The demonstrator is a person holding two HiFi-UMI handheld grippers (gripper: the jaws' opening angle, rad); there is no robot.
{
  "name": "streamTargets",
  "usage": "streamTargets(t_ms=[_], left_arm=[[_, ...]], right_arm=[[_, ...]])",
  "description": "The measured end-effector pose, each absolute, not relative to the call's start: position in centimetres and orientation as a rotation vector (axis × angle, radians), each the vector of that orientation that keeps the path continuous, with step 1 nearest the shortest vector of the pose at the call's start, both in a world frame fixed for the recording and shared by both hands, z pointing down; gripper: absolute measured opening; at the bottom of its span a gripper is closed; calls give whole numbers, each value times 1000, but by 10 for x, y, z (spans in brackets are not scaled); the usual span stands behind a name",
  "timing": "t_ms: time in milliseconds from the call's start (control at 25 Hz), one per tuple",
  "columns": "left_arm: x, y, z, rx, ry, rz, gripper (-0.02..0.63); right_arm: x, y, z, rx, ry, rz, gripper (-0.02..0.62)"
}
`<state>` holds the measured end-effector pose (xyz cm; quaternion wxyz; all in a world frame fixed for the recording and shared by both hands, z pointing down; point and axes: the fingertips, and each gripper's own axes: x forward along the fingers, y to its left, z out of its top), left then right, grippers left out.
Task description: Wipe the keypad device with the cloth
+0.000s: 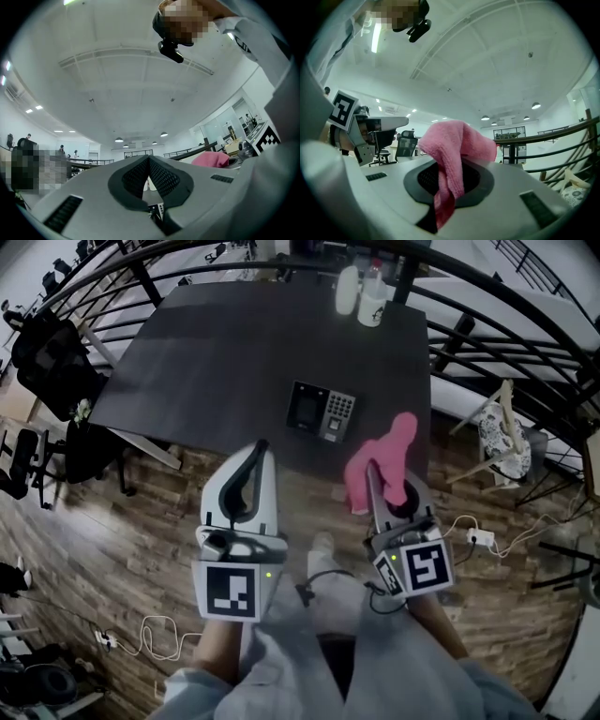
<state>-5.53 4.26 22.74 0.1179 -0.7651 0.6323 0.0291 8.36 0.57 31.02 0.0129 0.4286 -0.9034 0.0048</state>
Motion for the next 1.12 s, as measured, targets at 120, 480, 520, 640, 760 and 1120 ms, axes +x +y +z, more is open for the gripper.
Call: streamTargets(t_ms=[120,480,520,640,760,1120], left_arm=[[-56,20,227,-2238,1863,85,3],[-59,-39,230,-2212,1901,67,3],[-59,-46,230,-2210,1905,64,3],[-60,-64,232,-2206,1921,61,3],[-60,-78,232,-2198,1929,55,3],[-58,-102,229,-2206,1912,24,3]], right_arm=[[83,-20,310,1332,-2818,25,40],[76,-83,315,1274,-2840,43,40],[75,-90,316,1268,-2841,46,40],[74,-110,319,1250,-2843,52,40],[75,-123,322,1237,-2843,59,40],[76,-146,329,1251,-2827,89,40]])
